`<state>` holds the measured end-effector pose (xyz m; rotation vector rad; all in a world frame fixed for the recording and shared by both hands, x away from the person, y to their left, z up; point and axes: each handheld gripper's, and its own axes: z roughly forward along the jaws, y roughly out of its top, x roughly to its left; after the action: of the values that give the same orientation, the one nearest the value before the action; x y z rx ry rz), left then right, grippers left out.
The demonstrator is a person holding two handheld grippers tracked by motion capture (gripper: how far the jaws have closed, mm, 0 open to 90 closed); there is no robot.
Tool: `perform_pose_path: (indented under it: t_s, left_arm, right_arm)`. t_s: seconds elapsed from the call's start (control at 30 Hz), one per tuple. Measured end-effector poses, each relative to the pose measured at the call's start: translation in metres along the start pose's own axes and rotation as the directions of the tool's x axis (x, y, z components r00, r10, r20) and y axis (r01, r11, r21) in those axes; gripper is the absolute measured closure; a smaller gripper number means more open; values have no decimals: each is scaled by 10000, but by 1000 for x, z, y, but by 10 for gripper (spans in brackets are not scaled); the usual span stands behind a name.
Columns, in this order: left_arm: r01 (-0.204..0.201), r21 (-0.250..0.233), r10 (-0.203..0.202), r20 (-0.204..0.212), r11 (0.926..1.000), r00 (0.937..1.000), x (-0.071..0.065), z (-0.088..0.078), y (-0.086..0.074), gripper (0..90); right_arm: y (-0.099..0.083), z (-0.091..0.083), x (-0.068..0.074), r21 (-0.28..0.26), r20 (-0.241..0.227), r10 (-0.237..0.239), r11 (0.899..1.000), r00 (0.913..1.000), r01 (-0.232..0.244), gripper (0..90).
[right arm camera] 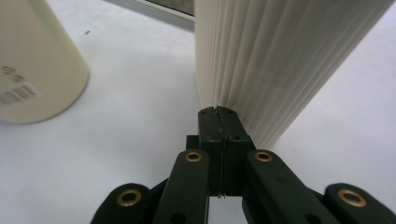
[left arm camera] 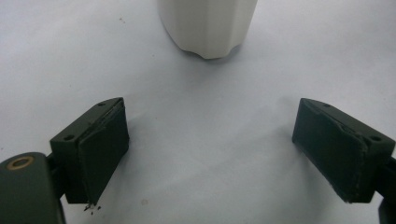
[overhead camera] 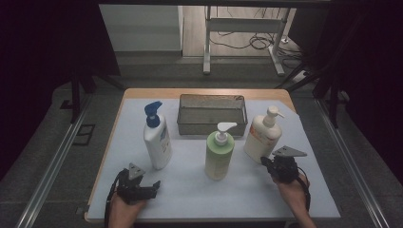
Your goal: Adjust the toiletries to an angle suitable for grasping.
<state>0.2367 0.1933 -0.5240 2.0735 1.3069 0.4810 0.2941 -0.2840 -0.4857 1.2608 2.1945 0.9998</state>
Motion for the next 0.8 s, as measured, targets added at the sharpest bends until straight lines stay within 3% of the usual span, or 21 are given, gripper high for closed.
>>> perform_pose_path:
  t_s: [0.27,0.47,0.8]
  left_arm:
    - [1,-3,-1,2,10000,10000,0,0,0,106]
    - [-2,-4,2,-2,10000,10000,0,0,0,106]
    - [1,-3,-1,-1,10000,10000,0,0,0,106]
  right_arm:
    - [0,0,2,138,-439,-193,9997,9988,199,838]
    - [4,-18,4,-22,-502,-425,9991,9978,424,758]
    - [8,-41,-4,-188,-582,-312,9994,9978,301,604]
